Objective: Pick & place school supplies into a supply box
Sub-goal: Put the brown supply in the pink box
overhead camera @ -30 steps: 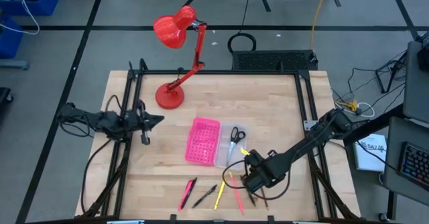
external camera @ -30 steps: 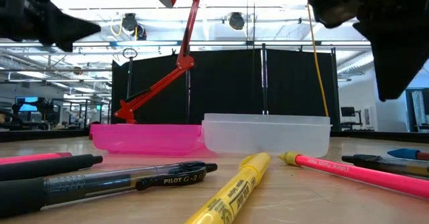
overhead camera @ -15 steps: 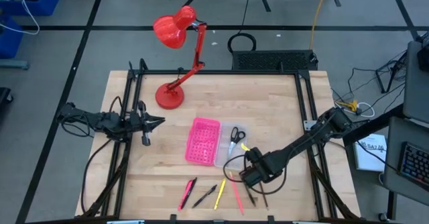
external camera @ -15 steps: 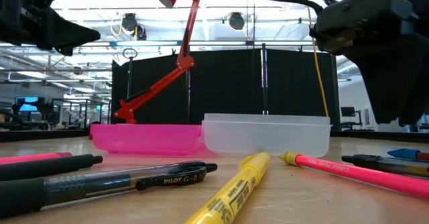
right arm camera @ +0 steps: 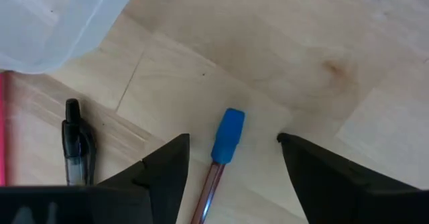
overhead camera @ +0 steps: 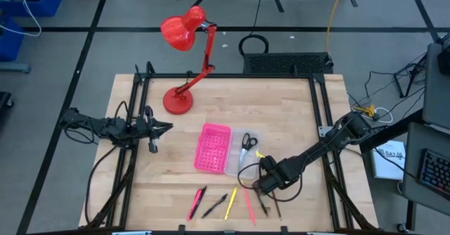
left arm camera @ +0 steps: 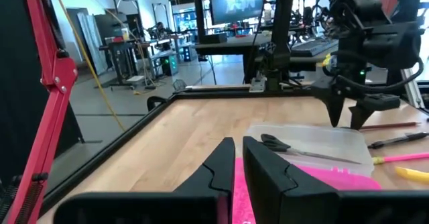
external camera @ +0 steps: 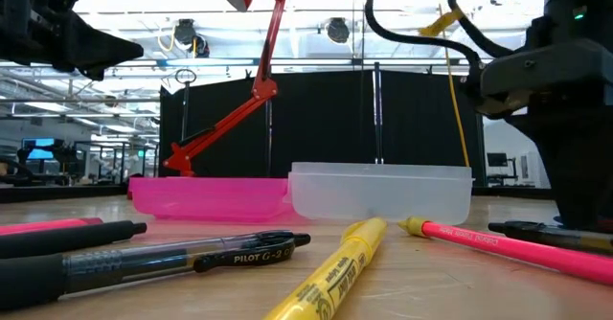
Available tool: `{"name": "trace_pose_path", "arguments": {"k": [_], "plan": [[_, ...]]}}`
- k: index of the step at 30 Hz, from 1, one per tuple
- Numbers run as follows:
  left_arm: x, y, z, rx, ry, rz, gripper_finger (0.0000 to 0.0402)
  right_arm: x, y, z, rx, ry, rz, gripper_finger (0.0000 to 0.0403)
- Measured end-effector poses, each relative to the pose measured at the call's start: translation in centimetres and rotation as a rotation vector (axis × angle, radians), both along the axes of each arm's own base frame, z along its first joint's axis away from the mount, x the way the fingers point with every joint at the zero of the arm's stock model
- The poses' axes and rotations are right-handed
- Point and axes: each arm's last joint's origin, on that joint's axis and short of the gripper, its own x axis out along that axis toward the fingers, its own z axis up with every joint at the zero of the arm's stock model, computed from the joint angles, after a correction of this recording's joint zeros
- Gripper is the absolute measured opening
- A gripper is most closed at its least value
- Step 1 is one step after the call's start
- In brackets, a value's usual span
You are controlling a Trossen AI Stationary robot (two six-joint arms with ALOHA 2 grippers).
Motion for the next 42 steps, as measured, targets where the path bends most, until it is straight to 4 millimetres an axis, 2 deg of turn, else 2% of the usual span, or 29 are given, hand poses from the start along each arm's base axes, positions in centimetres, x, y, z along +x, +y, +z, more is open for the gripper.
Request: {"name": "trace_pose_path", "arguments": {"k": [4,8,19,26,29,38,42], "plan": [[0.0,0.0,0.0,0.001,0.004,0.0,0.004,-0.9,-0.6,-1.1,-0.006,0.053,-0.005,0.0227],[0.0,0.0,-0.3,-0.009,0.031,-0.001,0.004,-1.5,-1.3,-1.9,-0.016,0.087,-0.015,0.0192],[0.0,0.0,-0.5,-0.011,0.044,-0.001,0.004,-1.8,-2.0,-2.7,-0.013,0.093,-0.05,0.0022],[0.0,0.0,-0.5,-0.011,0.043,-0.001,0.004,-1.7,-2.1,-2.6,-0.006,0.09,-0.018,0.003],[0.0,0.0,-0.5,-0.012,0.042,-0.001,0.004,-1.5,-2.0,-1.6,0.026,0.026,-0.002,0.0017],[0.0,0.0,-0.3,-0.018,0.024,-0.008,0.004,-2.1,-2.6,4.1,0.049,-0.229,-0.083,0.0015],[0.0,0.0,-0.3,-0.039,0.021,-0.009,0.004,-2.6,-3.1,6.0,0.044,-0.327,-0.141,0.0015]]}}
